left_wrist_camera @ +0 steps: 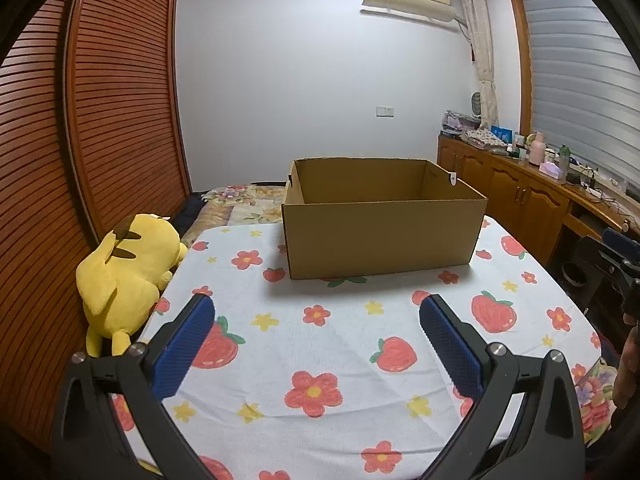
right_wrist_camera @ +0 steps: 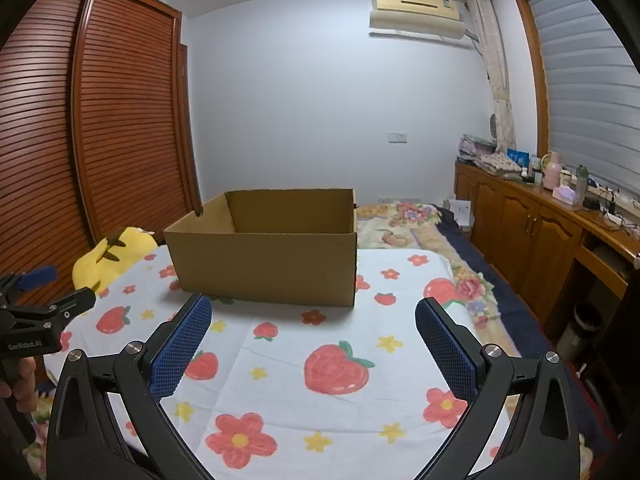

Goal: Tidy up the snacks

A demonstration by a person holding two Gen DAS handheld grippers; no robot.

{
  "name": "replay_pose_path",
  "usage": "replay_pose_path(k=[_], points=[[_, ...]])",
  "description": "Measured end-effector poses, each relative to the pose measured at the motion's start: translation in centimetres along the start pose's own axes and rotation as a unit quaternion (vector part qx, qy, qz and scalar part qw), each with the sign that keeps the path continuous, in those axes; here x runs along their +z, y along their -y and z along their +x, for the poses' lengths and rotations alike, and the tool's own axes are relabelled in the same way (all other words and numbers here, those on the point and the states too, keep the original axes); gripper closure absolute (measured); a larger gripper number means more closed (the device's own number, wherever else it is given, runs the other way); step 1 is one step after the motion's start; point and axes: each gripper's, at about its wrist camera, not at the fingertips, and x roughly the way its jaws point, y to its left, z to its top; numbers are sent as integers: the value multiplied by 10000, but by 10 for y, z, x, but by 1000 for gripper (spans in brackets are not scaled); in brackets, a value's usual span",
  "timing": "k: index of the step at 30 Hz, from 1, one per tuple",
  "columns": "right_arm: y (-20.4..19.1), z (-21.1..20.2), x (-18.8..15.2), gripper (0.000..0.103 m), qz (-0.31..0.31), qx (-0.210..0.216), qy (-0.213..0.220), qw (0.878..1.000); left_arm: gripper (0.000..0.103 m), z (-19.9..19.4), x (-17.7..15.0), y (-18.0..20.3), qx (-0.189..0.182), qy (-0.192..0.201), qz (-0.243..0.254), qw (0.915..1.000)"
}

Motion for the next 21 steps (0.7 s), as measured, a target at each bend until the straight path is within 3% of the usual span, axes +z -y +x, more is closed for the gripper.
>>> replay_pose_path(k=[21], points=[[0,-1,0,0,0,8,-5,10000,0,-3,1,1,-1,25,-21,10000]])
